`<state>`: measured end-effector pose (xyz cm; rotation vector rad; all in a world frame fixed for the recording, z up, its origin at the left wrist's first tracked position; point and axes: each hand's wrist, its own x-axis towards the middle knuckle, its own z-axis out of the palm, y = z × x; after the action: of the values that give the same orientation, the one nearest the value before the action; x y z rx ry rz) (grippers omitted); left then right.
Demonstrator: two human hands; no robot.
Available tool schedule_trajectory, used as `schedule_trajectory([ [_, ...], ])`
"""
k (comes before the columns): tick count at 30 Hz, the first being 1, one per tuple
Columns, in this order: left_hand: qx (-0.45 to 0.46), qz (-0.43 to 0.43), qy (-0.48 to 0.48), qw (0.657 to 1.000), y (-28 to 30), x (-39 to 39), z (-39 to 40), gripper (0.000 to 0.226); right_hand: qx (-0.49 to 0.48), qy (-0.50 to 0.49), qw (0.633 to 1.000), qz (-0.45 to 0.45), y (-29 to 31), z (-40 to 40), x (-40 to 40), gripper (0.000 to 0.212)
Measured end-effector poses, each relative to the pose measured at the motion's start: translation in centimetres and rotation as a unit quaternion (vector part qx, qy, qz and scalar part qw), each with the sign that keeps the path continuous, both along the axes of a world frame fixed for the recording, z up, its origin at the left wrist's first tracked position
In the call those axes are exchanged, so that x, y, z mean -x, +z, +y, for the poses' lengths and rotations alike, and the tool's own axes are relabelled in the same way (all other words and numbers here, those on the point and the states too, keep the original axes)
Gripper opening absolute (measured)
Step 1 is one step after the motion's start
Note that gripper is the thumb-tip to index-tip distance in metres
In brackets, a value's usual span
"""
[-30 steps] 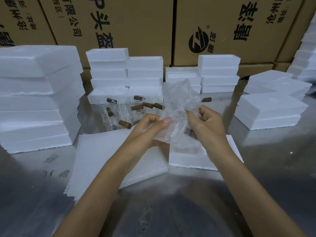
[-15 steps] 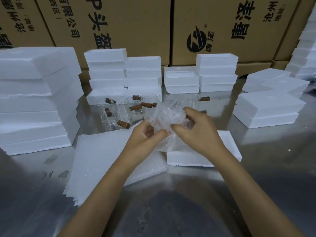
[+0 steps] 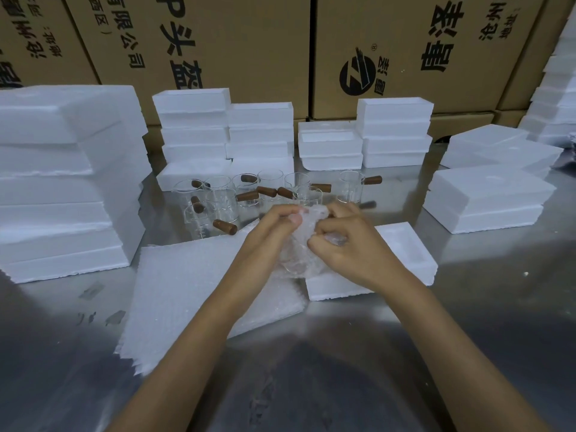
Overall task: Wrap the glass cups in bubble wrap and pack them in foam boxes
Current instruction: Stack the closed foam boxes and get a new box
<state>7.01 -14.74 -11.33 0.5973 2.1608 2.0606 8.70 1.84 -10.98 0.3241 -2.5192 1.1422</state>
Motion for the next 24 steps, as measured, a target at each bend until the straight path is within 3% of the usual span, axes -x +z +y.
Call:
schedule_trajectory([
  [3,-0.018,0.063,0.072,0.995,0.0,-0.6,0.5,0.019,0.064,0.035,0.997,-0.003,0.1,0.0,0.0,0.023],
  [8,-0.031,0.103,0.134,0.985,0.8,-0.6,-0.1,0.032,0.278,0.083,0.957,-0.011,1.1,-0.2,-0.3,0.029],
  [11,-0.050,0.123,0.118,0.984,1.1,-0.8,-0.1,0.044,0.260,0.050,0.964,0.007,1.0,-0.8,-0.3,0.025],
  [16,-0.003,0.181,0.112,0.977,1.2,-1.4,0.0,0.038,0.254,0.060,0.961,-0.096,0.5,-1.0,-0.3,0.043],
  [20,-0.006,0.161,0.036,0.986,1.7,-1.8,0.1,0.022,0.222,0.081,0.971,-0.034,0.4,-1.2,-0.3,0.042],
  [24,0.033,0.186,0.092,0.978,1.3,-1.4,0.4,0.033,0.236,0.084,0.967,-0.035,0.2,-1.4,-0.1,0.033],
])
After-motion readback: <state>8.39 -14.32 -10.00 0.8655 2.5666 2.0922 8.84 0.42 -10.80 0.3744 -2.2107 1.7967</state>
